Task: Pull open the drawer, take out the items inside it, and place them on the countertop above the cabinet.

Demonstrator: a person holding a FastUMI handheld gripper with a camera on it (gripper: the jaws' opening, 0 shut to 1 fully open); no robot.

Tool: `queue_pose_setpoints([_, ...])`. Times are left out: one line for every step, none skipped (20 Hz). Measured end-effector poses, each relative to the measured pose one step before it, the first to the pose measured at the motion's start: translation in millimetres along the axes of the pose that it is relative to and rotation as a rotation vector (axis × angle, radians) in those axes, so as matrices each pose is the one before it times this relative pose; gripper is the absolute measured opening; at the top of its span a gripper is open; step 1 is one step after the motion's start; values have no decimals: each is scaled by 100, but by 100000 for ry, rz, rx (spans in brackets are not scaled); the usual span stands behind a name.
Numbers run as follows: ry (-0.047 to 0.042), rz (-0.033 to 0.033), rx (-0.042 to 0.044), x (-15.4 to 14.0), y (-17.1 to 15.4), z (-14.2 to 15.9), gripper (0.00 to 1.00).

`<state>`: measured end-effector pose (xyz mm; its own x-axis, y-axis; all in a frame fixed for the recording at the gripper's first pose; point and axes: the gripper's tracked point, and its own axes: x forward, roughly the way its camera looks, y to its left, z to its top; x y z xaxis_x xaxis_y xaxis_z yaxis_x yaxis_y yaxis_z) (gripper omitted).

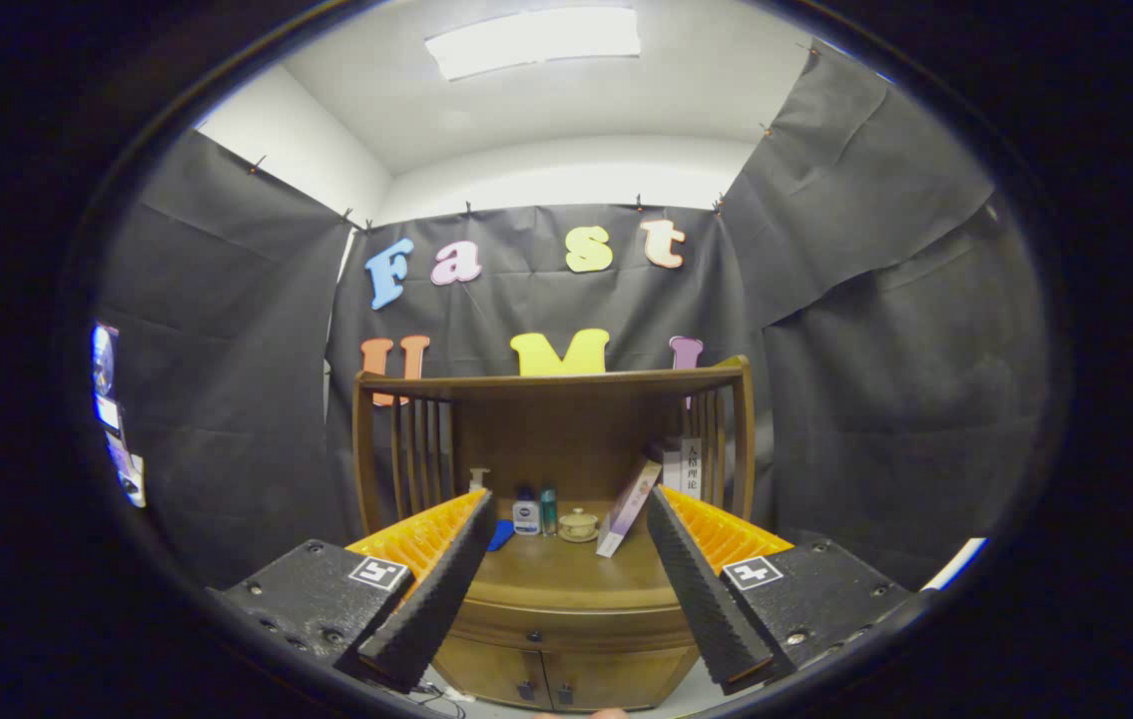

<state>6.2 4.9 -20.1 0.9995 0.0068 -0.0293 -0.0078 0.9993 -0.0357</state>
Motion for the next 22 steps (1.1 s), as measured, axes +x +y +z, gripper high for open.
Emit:
queue_pose_setpoints([634,-127,-7,295,-23,-534,100])
queue_pose_setpoints([520,56,-51,252,112,-901,99])
queue_pose_setpoints([745,258,-481,394,322,-738,99])
queue_pose_setpoints([847,249,-893,532,423,-1014,99])
queue_pose_setpoints([795,-57,-1148,420,360,-1011,99])
queue_pose_setpoints([494,229,-1076,429,404,-980,99])
queue_pose_setpoints([-136,469,-510,529,593,-707,99])
queue_pose_setpoints([455,-127,-40,494,483,-987,100])
queue_pose_setpoints([568,759,82,566,527,-1064,99])
queue_pose_setpoints([834,542,4,553,636,-1263,99])
queue_pose_setpoints([1840,365,-268,760,500,-1327,99])
queue_pose_setpoints([1953,-332,156,872,382,-1447,99])
queue_pose_setpoints([1785,-391,676,915,225,-1342,99])
queue_pose_setpoints([1323,76,631,1028,171,-1319,99])
queue_pose_setpoints([1674,187,768,1042,261,-1229,100])
queue_pose_setpoints([1940,130,533,919,282,-1414,100])
queue_pose_setpoints([2615,-388,457,912,132,-1449,100])
queue_pose_setpoints([2293,49,338,780,234,-1462,99])
queue_pose_setpoints([1748,-519,442,848,-33,-1191,100])
queue_pose_setpoints([1186,-380,341,904,-170,-1101,100])
queue_pose_setpoints([580,-1086,301,802,-250,-930,100])
queue_pose_setpoints([774,-361,102,685,-31,-971,100])
